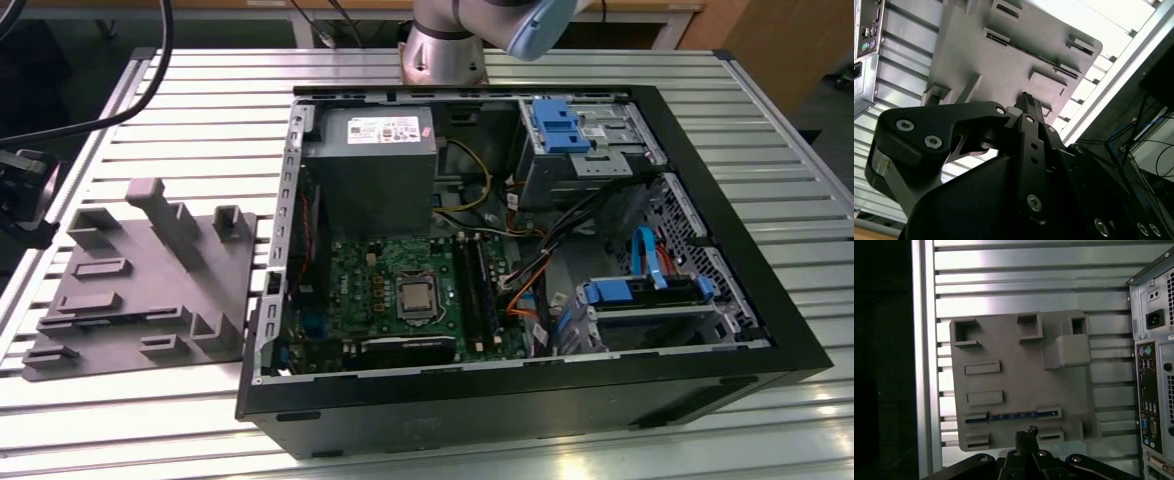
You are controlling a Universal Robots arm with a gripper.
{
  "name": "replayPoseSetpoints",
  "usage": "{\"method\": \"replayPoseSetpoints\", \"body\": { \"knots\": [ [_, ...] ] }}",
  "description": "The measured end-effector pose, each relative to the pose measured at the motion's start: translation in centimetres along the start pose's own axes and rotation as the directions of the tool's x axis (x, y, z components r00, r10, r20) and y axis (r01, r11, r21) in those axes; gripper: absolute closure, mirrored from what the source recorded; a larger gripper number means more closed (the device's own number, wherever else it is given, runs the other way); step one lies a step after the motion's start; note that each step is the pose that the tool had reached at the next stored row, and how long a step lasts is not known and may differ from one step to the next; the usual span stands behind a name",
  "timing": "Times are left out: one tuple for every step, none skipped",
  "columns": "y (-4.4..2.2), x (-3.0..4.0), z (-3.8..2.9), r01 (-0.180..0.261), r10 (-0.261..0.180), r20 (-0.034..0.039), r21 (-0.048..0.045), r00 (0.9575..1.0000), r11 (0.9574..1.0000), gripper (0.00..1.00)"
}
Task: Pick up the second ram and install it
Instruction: 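Pick up the second ram and move it above second insertion slot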
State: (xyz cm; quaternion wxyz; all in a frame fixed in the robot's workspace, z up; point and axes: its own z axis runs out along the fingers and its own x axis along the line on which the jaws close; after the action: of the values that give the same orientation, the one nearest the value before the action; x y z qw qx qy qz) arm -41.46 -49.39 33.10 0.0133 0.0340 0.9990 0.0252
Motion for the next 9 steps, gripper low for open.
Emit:
{"method": "replayPoseSetpoints", "body": {
  "knots": [
    [0.00, 0.00, 0.00, 0.005, -0.005, -0.0002, -0.0002, 1.0000, 1.0000, 0.89],
    [0.00, 0.00, 0.00, 0.011, -0.011, -0.0006, -0.0003, 0.9999, 0.9999, 0.89],
    [0.00, 0.00, 0.00, 0.018, -0.018, -0.0009, -0.0005, 0.9998, 0.9998, 0.89],
    [0.00, 0.00, 0.00, 0.026, -0.026, -0.0013, -0.0006, 0.9997, 0.9997, 0.89],
    [0.00, 0.00, 0.00, 0.035, -0.035, -0.0017, -0.0009, 0.9994, 0.9994, 0.89],
    [0.00, 0.00, 0.00, 0.044, -0.044, -0.0022, -0.0012, 0.9990, 0.9990, 0.89],
    [0.00, 0.00, 0.01, 0.053, -0.053, -0.0026, -0.0015, 0.9986, 0.9986, 0.89],
    [0.00, 0.00, 0.00, 0.063, -0.063, -0.0032, -0.0017, 0.9980, 0.9980, 0.89],
    [0.00, 0.00, 0.01, 0.074, -0.074, -0.0037, -0.0021, 0.9972, 0.9972, 0.89]
  ]
}}
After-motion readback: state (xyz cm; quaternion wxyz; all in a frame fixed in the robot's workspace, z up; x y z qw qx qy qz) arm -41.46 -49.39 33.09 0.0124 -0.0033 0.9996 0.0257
